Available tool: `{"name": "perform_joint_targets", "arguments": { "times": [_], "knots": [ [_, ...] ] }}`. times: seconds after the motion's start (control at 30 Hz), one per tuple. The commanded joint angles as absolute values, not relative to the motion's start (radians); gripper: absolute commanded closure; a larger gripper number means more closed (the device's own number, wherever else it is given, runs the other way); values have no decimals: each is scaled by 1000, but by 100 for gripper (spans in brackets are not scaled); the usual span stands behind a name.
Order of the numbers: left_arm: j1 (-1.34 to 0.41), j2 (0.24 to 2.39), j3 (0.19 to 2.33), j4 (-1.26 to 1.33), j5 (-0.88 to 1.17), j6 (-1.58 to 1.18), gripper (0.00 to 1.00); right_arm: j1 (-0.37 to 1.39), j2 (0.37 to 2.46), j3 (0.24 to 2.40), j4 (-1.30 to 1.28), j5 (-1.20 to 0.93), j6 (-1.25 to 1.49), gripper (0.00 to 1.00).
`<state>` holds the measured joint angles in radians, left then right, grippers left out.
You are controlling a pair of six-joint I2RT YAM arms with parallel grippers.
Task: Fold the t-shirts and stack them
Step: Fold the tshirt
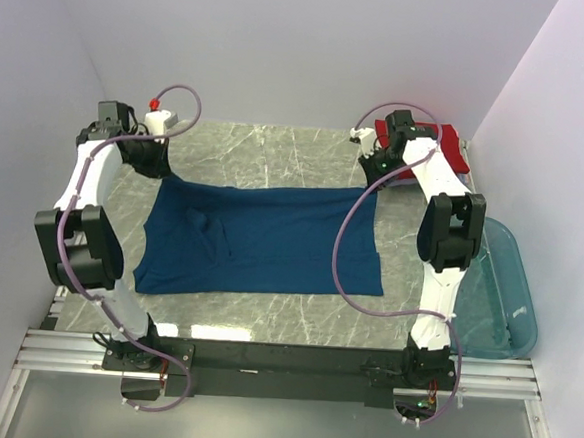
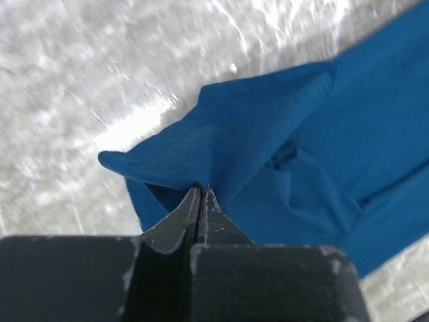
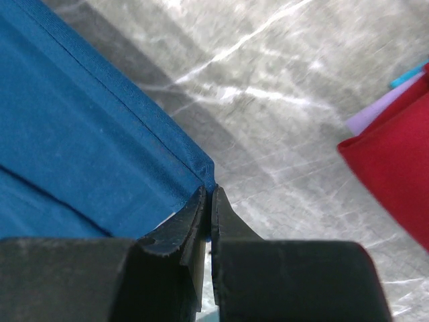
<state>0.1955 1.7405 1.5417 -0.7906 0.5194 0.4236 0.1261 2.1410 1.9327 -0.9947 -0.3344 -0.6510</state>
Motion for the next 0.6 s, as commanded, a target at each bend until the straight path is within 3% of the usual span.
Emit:
{"name": "perform_joint_targets", "arguments": {
  "times": [0.0, 0.57],
  "knots": [
    [206, 1636, 1474, -825, 532, 457, 100, 113, 2059, 1902, -1015, -334, -692, 100],
    [209, 1459, 1056, -761, 425, 492, 100, 115, 2034, 1729, -970, -295, -756, 100]
  ]
}}
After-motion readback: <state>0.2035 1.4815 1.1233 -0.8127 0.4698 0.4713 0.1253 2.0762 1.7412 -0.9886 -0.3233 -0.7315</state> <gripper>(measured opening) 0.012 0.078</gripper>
